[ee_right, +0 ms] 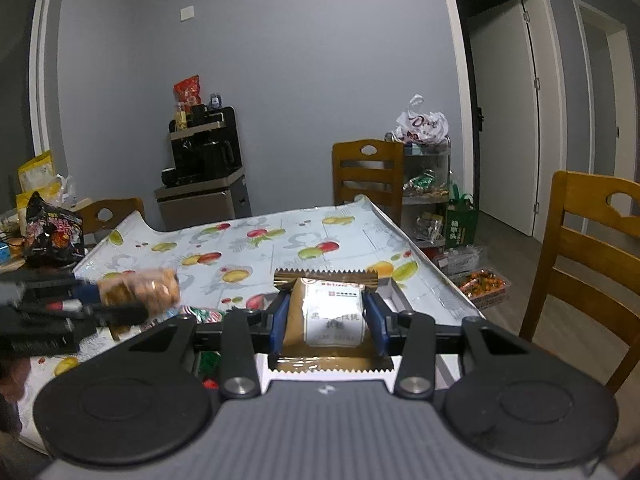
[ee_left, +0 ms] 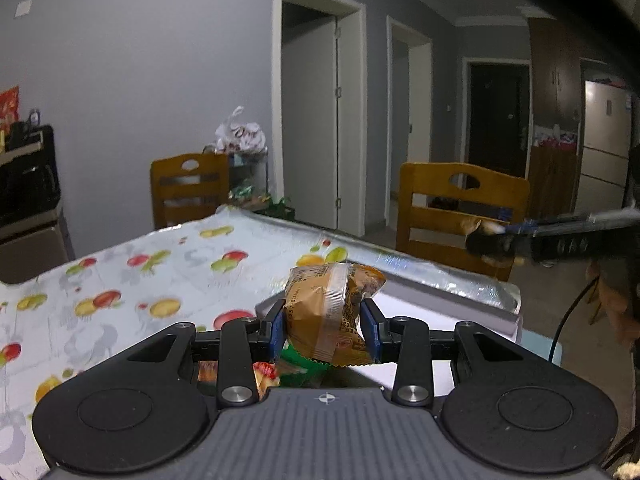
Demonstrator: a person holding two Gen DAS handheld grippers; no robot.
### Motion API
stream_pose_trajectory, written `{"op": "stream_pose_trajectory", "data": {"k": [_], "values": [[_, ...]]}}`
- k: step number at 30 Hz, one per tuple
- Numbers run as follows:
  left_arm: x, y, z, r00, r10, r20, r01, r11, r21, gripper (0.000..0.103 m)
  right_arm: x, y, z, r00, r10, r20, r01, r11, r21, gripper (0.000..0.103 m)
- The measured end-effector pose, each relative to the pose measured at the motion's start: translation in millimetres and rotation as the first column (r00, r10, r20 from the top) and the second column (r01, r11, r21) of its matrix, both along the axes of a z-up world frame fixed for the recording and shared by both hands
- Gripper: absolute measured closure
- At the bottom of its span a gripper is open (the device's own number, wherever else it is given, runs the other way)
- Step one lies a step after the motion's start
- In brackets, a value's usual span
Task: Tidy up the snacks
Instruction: 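Lift biscuit packet with right tool while left tool carries peanut bag over box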
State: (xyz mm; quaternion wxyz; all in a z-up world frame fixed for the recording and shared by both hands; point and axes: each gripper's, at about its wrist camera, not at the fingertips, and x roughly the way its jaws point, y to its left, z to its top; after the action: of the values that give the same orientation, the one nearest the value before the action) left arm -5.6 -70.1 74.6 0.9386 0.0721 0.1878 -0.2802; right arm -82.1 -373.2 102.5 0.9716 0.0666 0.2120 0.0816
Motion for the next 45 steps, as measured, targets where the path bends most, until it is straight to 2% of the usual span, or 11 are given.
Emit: {"op": "stream_pose_trajectory", "data": {"k": [8, 16, 45], "values": [[5.7, -32.5, 1.9, 0.998, -0.055, 0.002, 0.055, 0.998, 0.026, 0.064, 6.7, -15.1, -17.9, 0.999, -0.019, -0.049, 0.020, 1.000, 0.020, 0.062], [15.1, -59.3, -7.1, 0.995, -0.095, -0.037, 0.097, 0.994, 0.042, 0.064, 12.5, -24.6, -32.9, 0.996, -0.019, -0.085, 0.022, 0.999, 0.033, 0.062], [37.6, -99.2, -54.2, 0.982, -0.088, -0.169, 0.108, 0.988, 0.111, 0.064, 17.4, -43.3, -79.3, 0.980, -0.027, -0.197, 0.045, 0.995, 0.086, 0.062]]}}
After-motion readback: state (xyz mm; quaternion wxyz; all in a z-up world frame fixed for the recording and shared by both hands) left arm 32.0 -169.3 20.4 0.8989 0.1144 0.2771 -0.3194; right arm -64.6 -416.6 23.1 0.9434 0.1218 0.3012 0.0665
